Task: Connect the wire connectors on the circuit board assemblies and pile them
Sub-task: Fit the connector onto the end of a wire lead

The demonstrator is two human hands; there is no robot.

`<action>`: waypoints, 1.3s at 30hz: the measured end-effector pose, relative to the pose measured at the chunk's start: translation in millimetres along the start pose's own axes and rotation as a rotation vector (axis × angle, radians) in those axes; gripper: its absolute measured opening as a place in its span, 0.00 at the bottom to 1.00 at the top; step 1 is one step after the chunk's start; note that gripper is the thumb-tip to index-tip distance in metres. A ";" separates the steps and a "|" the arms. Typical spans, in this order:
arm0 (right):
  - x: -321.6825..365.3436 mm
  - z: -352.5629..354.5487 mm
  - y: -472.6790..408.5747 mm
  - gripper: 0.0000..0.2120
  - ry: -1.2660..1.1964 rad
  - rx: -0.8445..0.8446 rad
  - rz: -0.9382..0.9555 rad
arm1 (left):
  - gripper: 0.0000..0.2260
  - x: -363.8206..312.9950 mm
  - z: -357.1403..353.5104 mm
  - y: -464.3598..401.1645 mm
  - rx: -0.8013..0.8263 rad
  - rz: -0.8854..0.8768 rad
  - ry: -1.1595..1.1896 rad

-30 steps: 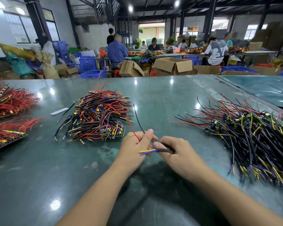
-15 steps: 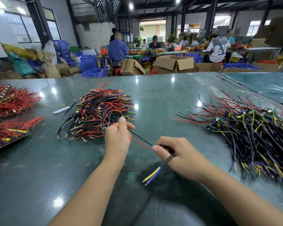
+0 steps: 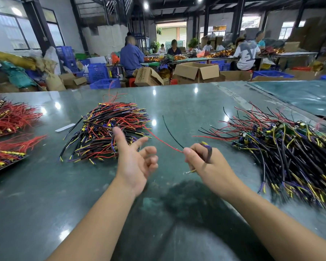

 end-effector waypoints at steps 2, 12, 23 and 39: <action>-0.6 -3.4 0.5 0.16 0.033 0.024 0.002 | 0.35 10.4 -18.3 4.1 0.138 0.089 -0.178; -2.2 9.0 2.5 0.16 0.257 -0.200 0.004 | 0.12 14.4 -30.4 4.9 0.158 -0.029 -0.366; -5.7 -4.6 -0.8 0.13 -0.547 -0.058 -0.091 | 0.07 3.8 -28.1 4.4 0.133 -0.180 -0.511; 4.1 -11.8 0.2 0.08 -0.094 0.124 0.056 | 0.17 15.2 -28.8 2.9 0.217 -0.041 -0.446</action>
Point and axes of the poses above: each hand's wrist, its own y-axis away from the middle knuckle, its own z-axis out of the back of the hand, x = y × z, the point moved 8 cm from there along -y, towards the middle knuckle, and after that the axes turned 11 degrees about x, right-handed, at the moved point
